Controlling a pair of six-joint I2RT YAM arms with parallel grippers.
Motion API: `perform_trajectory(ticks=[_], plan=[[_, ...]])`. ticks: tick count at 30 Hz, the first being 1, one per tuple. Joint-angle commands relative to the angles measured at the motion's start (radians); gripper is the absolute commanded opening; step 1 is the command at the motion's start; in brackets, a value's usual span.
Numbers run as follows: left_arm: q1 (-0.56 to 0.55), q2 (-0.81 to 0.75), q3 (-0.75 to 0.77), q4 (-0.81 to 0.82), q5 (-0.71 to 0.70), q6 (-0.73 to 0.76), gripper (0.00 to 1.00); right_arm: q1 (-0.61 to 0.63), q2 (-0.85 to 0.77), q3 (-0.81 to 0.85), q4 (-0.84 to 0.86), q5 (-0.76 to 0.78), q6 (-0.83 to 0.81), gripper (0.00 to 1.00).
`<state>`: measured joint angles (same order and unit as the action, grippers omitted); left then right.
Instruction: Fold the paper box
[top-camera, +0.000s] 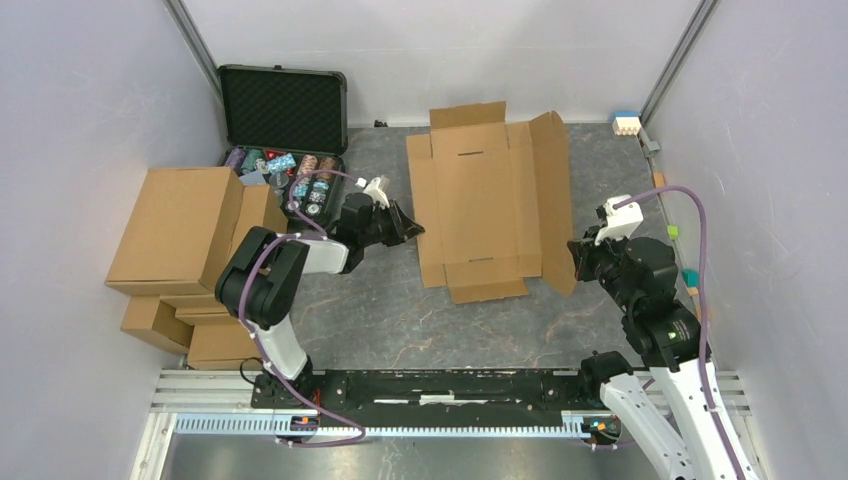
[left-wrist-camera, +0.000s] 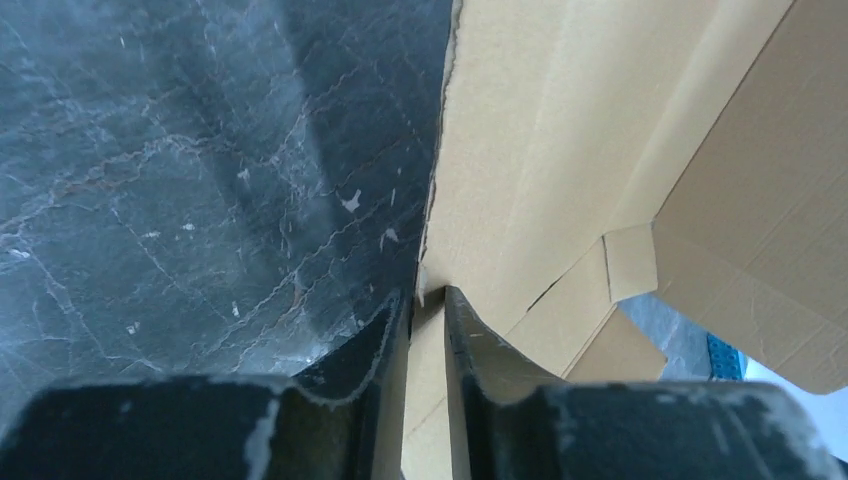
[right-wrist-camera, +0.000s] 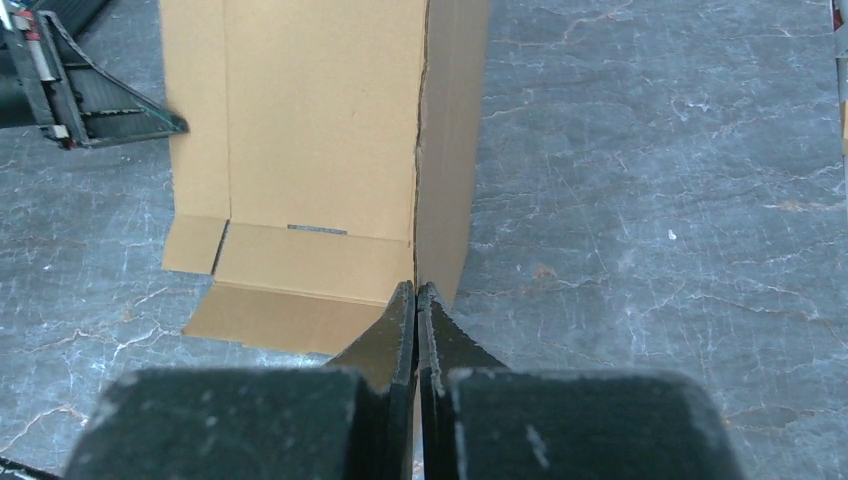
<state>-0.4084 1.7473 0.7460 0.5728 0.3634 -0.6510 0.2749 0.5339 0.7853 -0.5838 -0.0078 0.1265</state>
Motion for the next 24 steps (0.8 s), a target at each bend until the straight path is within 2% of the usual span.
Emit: perform_trajectory(ticks=[1,2,5,7,10,18,21,24], plan=[[0.01,0.02,0.024,0.039,0.106,-0.063,0.25,0.003,-0.003,0.008,0.042,-0.043,0.003,0.0],[0.01,0.02,0.024,0.038,0.111,-0.063,0.31,0.002,-0.002,0.008,0.042,-0.046,0.002,0.0],[0.012,0.03,0.033,0.024,0.117,-0.068,0.65,0.003,0.002,0.013,0.035,-0.045,-0.006,0.0],[0.018,0.032,0.027,0.028,0.11,-0.072,0.73,0.002,0.005,0.022,0.025,-0.034,-0.01,0.0],[0.025,0.052,0.026,0.064,0.124,-0.075,0.74,0.003,0.004,0.035,0.01,-0.014,-0.017,0.0],[0.025,0.084,0.016,0.238,0.205,-0.116,0.57,0.003,0.005,0.02,0.019,-0.097,-0.013,0.0],[0.025,0.065,0.006,0.245,0.197,-0.103,0.33,0.003,0.005,0.019,0.022,-0.124,-0.011,0.0],[0.015,0.0,-0.005,0.174,0.134,-0.039,0.11,0.003,0.003,0.026,0.021,-0.126,-0.01,0.0]])
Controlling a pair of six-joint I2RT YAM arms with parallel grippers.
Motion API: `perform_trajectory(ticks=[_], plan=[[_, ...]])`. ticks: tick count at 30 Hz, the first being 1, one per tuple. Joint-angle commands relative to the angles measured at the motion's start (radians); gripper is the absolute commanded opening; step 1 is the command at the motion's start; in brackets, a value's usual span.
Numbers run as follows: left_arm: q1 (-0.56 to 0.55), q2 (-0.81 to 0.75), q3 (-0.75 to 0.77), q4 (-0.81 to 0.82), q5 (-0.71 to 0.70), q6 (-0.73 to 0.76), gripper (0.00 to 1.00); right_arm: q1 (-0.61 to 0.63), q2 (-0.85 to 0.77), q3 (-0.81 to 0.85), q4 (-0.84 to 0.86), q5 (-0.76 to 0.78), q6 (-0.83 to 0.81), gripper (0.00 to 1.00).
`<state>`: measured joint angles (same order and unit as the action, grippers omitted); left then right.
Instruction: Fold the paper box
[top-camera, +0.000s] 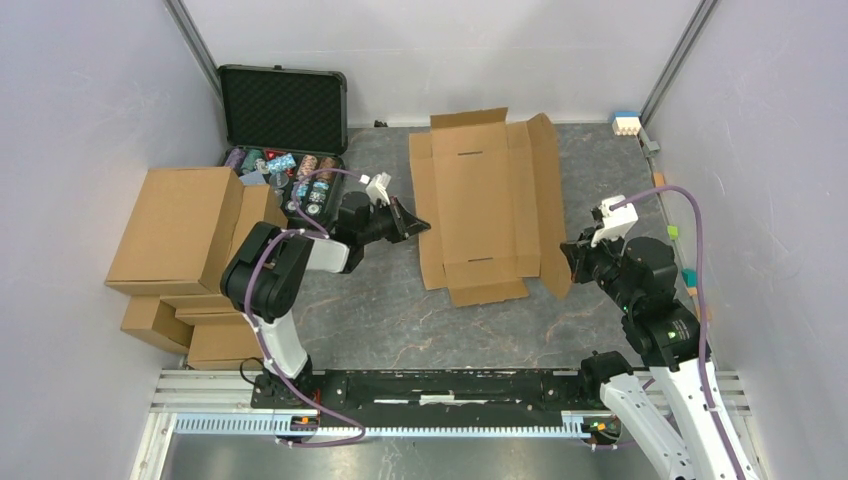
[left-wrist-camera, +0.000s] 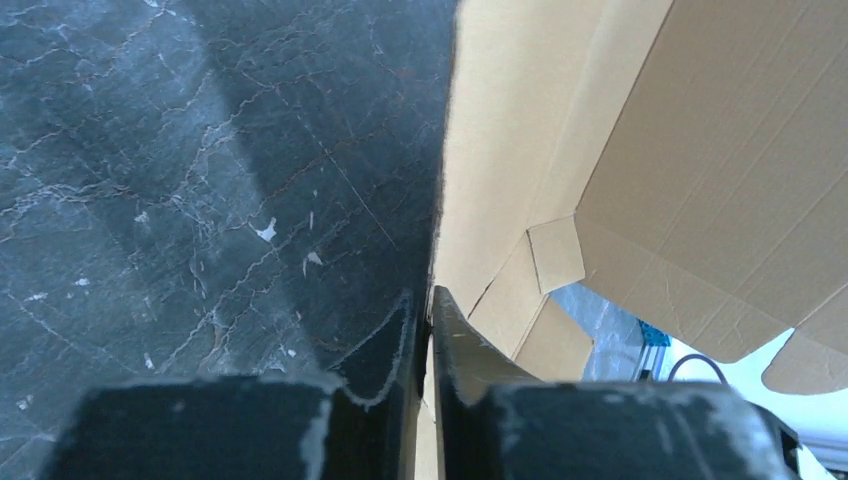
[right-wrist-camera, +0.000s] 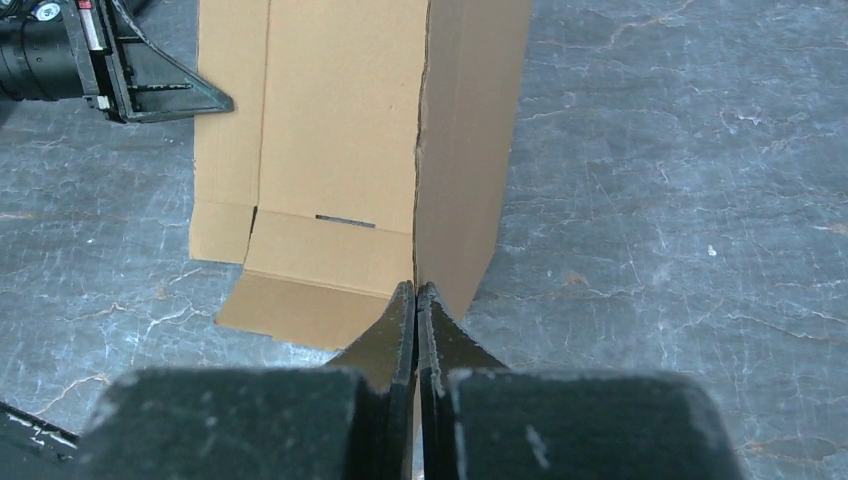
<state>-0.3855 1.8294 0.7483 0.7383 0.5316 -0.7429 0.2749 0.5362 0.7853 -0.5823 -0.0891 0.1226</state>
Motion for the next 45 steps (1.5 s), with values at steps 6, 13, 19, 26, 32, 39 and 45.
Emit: perform_trajectory(ticks=[6,13,19,26,32,39,45], plan=[[-0.039,-0.292,-0.07,-0.147,-0.27,0.19,0.02,0.002,-0.027,0.031,0.02,0.009,-0.004,0.0],[-0.105,-0.517,-0.204,-0.097,-0.481,0.315,0.02,0.003,-0.061,0.011,-0.009,0.152,0.013,0.0],[-0.176,-0.546,-0.21,-0.086,-0.553,0.406,0.02,0.003,-0.073,-0.069,-0.024,0.157,0.031,0.0],[-0.193,-0.591,-0.189,-0.175,-0.631,0.369,0.02,0.002,-0.101,-0.2,0.045,-0.11,0.054,0.0],[-0.193,-0.584,-0.174,-0.227,-0.682,0.347,0.02,0.003,-0.078,-0.204,0.029,-0.156,0.036,0.0],[-0.193,-0.566,-0.186,-0.186,-0.677,0.349,0.02,0.002,-0.046,-0.228,0.03,-0.223,0.061,0.0],[-0.193,-0.547,-0.186,-0.2,-0.747,0.343,0.02,0.003,-0.014,-0.181,-0.078,-0.158,0.053,0.01]])
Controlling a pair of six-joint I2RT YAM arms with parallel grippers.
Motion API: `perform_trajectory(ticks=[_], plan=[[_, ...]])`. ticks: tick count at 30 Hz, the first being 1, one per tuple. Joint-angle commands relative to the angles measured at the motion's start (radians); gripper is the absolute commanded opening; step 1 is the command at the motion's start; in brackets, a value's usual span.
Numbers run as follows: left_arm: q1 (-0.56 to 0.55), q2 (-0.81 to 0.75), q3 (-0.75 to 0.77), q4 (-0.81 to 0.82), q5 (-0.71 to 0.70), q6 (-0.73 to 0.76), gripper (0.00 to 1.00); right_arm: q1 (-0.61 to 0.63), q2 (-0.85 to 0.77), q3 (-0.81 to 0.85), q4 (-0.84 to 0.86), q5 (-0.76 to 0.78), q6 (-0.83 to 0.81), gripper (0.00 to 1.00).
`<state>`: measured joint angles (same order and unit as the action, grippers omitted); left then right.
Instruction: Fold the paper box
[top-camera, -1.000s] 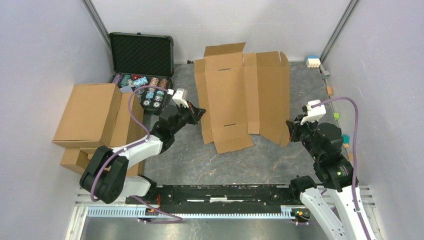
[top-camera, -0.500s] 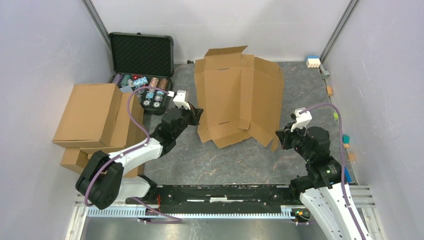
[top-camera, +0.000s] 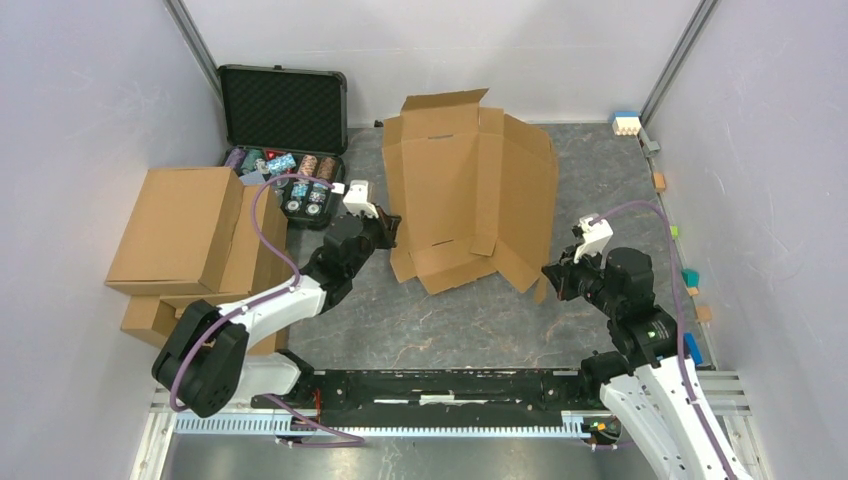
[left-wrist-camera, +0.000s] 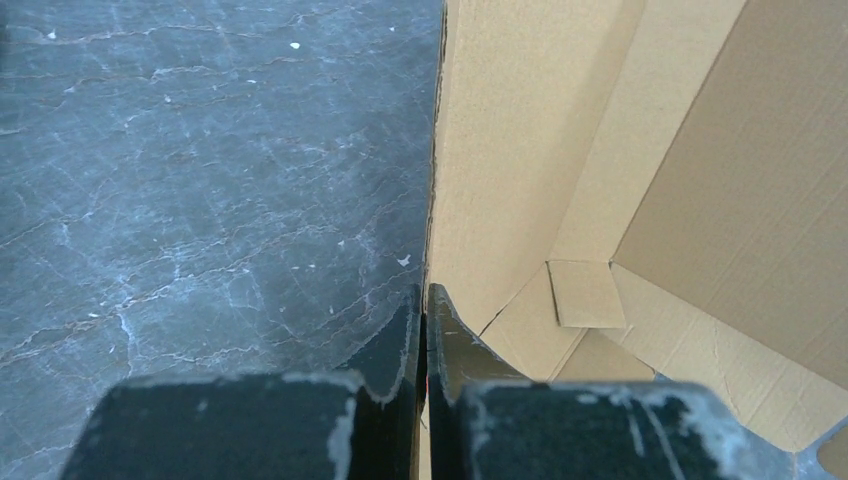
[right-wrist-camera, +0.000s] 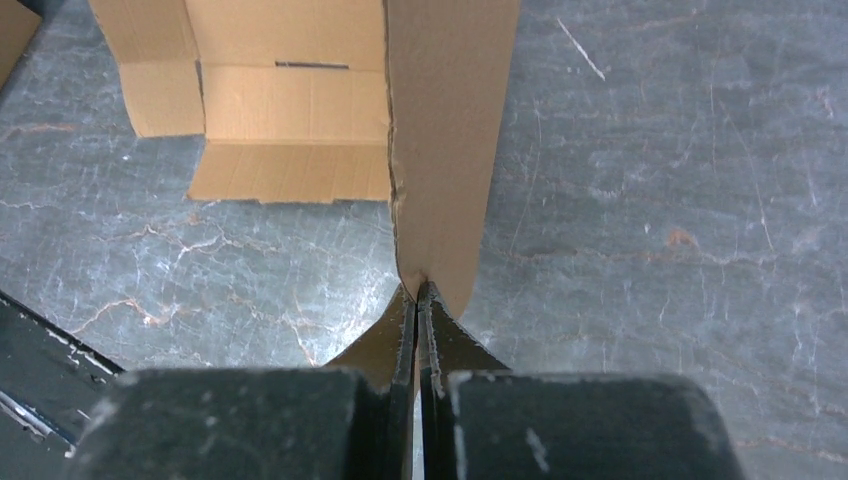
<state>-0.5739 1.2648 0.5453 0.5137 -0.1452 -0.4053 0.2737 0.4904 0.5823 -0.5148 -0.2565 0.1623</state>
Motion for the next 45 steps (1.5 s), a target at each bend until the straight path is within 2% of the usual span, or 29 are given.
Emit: perform_trajectory(ticks=[1,3,4,5,7,15,20,26,31,35,42,45], plan=[[-0.004,0.022,0.02,0.018,-0.073,0.005,0.02,0.004,0.038,0.033,-0.173,0.063,0.018,0.06],[-0.004,0.028,0.019,0.026,-0.071,0.015,0.02,0.004,0.047,0.042,-0.201,0.153,0.042,0.25],[-0.005,0.029,0.014,0.04,-0.063,0.023,0.02,0.004,0.055,0.039,-0.207,0.183,0.058,0.3],[-0.005,0.03,0.007,0.058,-0.051,0.035,0.02,0.004,0.063,0.031,-0.205,0.194,0.073,0.39],[-0.005,0.031,-0.007,0.096,-0.027,0.06,0.02,0.003,0.078,0.018,-0.192,0.183,0.094,0.62],[-0.008,0.035,-0.022,0.161,0.077,0.139,0.02,0.004,0.046,-0.022,-0.068,0.105,0.113,0.89],[-0.019,0.034,-0.022,0.167,0.093,0.166,0.02,0.004,0.05,-0.106,0.083,-0.017,0.18,0.9],[-0.041,0.036,-0.03,0.194,0.092,0.204,0.02,0.007,0.124,-0.292,0.407,-0.124,0.433,0.92],[-0.065,0.04,-0.033,0.219,0.102,0.242,0.02,0.038,0.224,-0.399,0.67,-0.102,0.626,0.93],[-0.084,0.043,-0.033,0.225,0.101,0.271,0.02,0.092,0.331,-0.423,0.822,-0.071,0.724,0.94],[-0.115,0.036,-0.035,0.229,0.093,0.313,0.02,0.185,0.52,-0.37,0.968,0.013,0.82,0.94],[-0.122,0.036,-0.034,0.231,0.096,0.318,0.02,0.225,0.598,-0.355,1.027,0.039,0.859,0.89]])
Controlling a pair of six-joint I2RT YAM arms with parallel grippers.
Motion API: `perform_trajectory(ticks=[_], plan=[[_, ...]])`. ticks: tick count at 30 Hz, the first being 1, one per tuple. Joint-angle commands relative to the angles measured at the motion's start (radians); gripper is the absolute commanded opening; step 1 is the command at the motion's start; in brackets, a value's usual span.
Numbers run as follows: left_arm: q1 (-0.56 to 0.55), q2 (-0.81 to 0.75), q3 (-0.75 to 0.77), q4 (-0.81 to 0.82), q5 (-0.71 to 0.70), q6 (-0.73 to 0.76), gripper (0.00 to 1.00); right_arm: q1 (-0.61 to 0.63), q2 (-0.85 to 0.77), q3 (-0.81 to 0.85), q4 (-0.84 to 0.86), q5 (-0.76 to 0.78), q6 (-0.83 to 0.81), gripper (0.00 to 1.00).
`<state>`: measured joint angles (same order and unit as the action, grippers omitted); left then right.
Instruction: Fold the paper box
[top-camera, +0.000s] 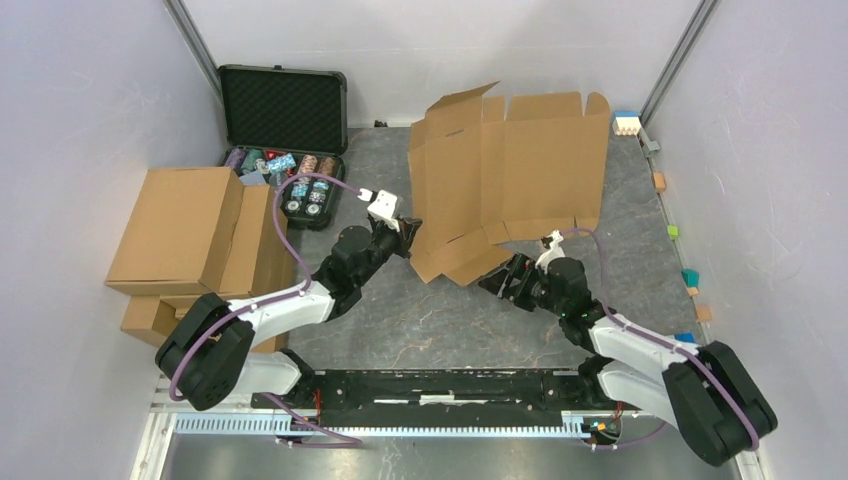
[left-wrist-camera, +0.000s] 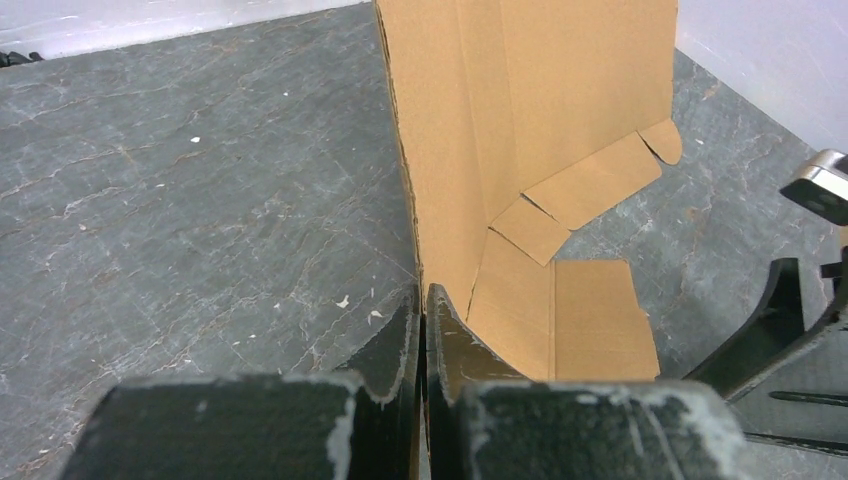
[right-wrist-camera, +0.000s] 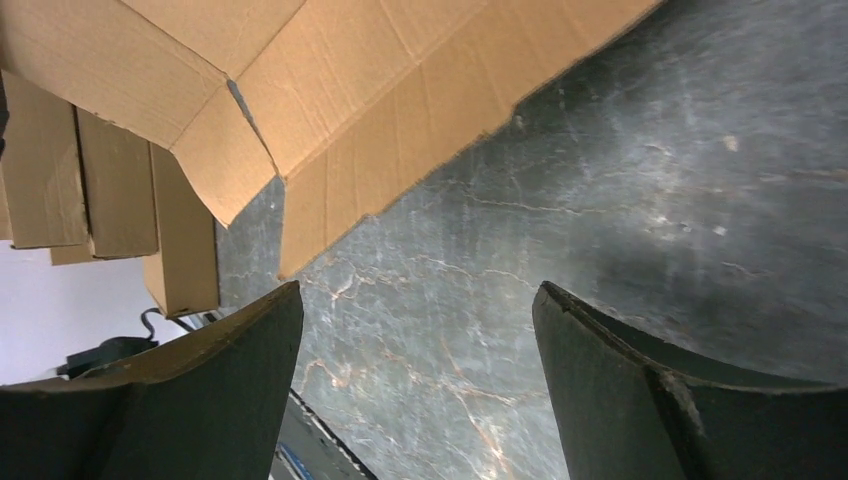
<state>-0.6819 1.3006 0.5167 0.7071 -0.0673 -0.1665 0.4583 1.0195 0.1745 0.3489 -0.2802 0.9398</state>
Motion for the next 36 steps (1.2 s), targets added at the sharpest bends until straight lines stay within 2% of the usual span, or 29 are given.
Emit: perform_trajectory(ticks=[1,8,10,12,18,27,32,36], plan=[[-0.016,-0.001,-0.007,0.04,0.019,0.079,0.02,0.051,0.09,0.054,0.183,0.064,0.095,0.86],[-0.027,-0.003,-0.011,0.048,0.025,0.086,0.02,0.077,0.202,0.066,0.295,0.075,0.12,0.61],[-0.028,-0.003,-0.011,0.051,0.025,0.085,0.02,0.077,0.214,0.075,0.303,0.082,0.113,0.55],[-0.029,-0.004,-0.011,0.051,0.027,0.083,0.02,0.076,0.22,0.089,0.302,0.091,0.094,0.43],[-0.029,-0.009,-0.013,0.054,0.029,0.07,0.02,0.084,0.26,0.1,0.299,0.094,0.049,0.21],[-0.028,-0.002,0.003,0.032,0.031,0.042,0.02,0.146,0.437,0.08,0.393,0.083,0.026,0.13],[-0.028,-0.005,0.017,0.0,0.026,0.018,0.02,0.16,0.523,0.09,0.452,0.084,0.02,0.13],[-0.027,0.004,0.043,-0.046,0.026,-0.016,0.02,0.165,0.518,0.101,0.447,0.114,-0.02,0.13]])
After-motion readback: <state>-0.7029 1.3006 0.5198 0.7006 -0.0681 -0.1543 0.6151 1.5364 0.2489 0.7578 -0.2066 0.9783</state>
